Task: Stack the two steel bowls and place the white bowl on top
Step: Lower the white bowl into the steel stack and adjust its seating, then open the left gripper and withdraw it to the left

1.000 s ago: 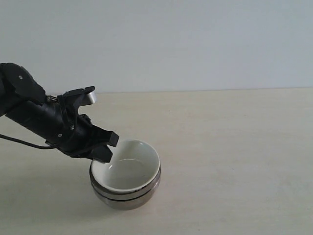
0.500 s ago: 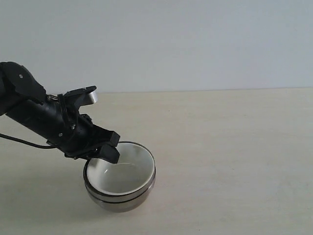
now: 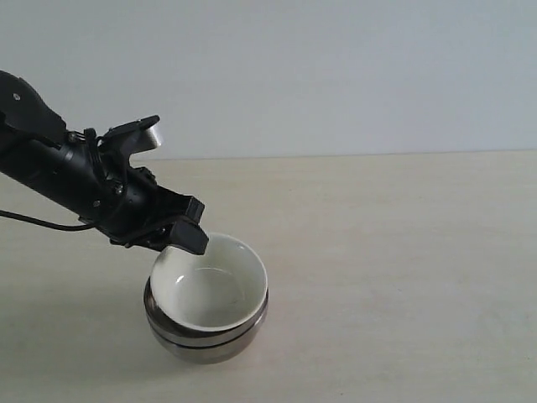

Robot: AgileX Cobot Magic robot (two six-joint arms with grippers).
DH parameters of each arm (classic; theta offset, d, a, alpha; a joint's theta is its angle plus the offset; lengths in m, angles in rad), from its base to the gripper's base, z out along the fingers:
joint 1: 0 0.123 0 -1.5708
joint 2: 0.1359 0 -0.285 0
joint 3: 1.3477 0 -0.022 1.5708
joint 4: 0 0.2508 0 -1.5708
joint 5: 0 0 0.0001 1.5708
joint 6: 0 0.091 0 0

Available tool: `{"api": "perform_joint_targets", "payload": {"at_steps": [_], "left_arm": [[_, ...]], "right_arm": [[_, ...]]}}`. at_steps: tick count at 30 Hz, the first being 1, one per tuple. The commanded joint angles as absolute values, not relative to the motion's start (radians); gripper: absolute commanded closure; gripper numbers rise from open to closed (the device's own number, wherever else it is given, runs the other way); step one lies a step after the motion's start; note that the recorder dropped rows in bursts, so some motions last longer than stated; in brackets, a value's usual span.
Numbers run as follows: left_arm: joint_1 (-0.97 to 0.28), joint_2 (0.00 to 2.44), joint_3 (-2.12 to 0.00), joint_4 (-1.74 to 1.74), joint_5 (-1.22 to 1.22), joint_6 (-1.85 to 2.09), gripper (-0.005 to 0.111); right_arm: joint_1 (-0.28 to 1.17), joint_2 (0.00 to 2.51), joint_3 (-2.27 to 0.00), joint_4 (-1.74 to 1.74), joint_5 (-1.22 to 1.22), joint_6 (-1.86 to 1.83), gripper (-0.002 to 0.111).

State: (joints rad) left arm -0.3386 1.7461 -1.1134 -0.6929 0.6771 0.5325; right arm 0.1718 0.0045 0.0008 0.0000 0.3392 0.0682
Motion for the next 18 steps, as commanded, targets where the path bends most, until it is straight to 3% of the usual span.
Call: {"api": "perform_joint_targets", "payload": {"at_steps": [1, 8, 18], "left_arm": [[-0.335, 1.734, -1.117, -0.684, 0.691, 0.522, 0.059], [-0.335, 1.734, -1.117, -0.485, 0.691, 0.381, 0.059], [-0.335, 1.722, -1.117, -0.48, 0.689, 0.368, 0.059]], "right_arm": [[0.172, 0.0, 0.0, -0.01, 0.335, 0.069, 0.108], [0.172, 0.0, 0.0, -0.01, 0.335, 0.069, 0.108], [0.172, 0.0, 0.0, -0.01, 0.335, 0.069, 0.108]]}}
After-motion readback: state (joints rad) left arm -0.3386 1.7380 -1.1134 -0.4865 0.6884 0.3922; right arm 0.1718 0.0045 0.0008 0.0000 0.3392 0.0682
